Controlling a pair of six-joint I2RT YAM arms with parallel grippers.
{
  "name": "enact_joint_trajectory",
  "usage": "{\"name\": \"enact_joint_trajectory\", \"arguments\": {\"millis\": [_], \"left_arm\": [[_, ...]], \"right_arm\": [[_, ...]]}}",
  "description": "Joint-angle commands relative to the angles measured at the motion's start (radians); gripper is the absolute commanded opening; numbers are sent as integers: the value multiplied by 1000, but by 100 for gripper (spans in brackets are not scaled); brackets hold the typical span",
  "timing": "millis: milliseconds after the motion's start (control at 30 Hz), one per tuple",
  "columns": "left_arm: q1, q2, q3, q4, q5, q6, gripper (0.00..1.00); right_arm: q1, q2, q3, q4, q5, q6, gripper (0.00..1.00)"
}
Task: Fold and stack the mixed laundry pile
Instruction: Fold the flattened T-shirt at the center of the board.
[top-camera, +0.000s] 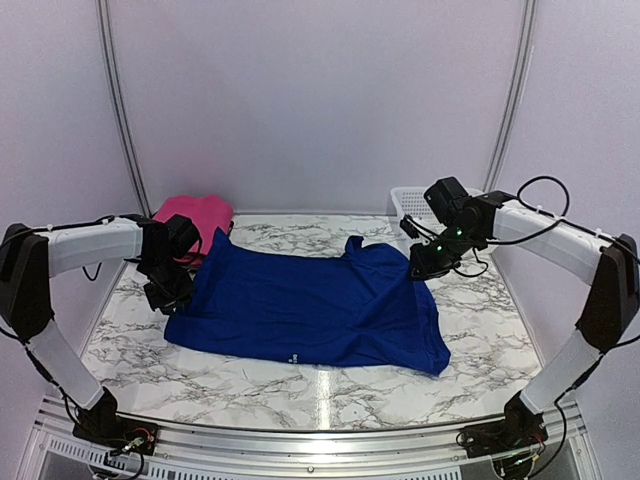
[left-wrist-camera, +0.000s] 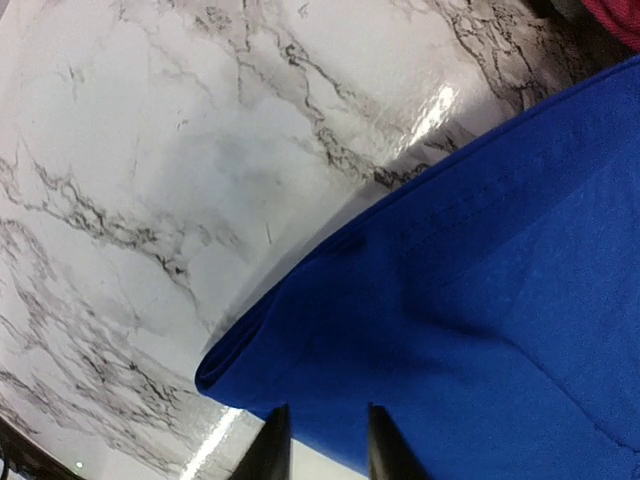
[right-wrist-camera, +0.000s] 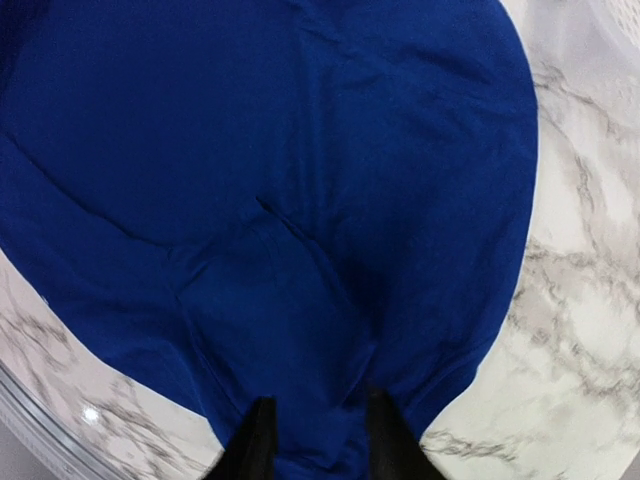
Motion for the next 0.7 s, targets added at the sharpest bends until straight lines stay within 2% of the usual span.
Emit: {"name": "enact_joint_trajectory", "arguments": {"millis": [0,33,100,133,333,467,667], "left_arm": [[38,6,34,19,-1,76,52],[46,-15,34,19,-14,100,67],[63,-71,23,19,-32,143,92],[75,-102,10,18,-29,162,98],[95,-212,-142,36,82,239,99],[94,-237,-220,60,127,257,99],[95,-273,-316,131,212,262,99]], "right_arm": [[-60,-9,55,0,-36,37,45],[-86,-44,28,3,-72,53,54],[-128,-123,-46,16,-155,90,63],[-134,-164,-92,23,-196,104,65],[-126,-348,-386,55,-416,199,57],[-109,-418,-501,63,-434,218,54],[-26,-389,-584,97,-357,220,55]]}}
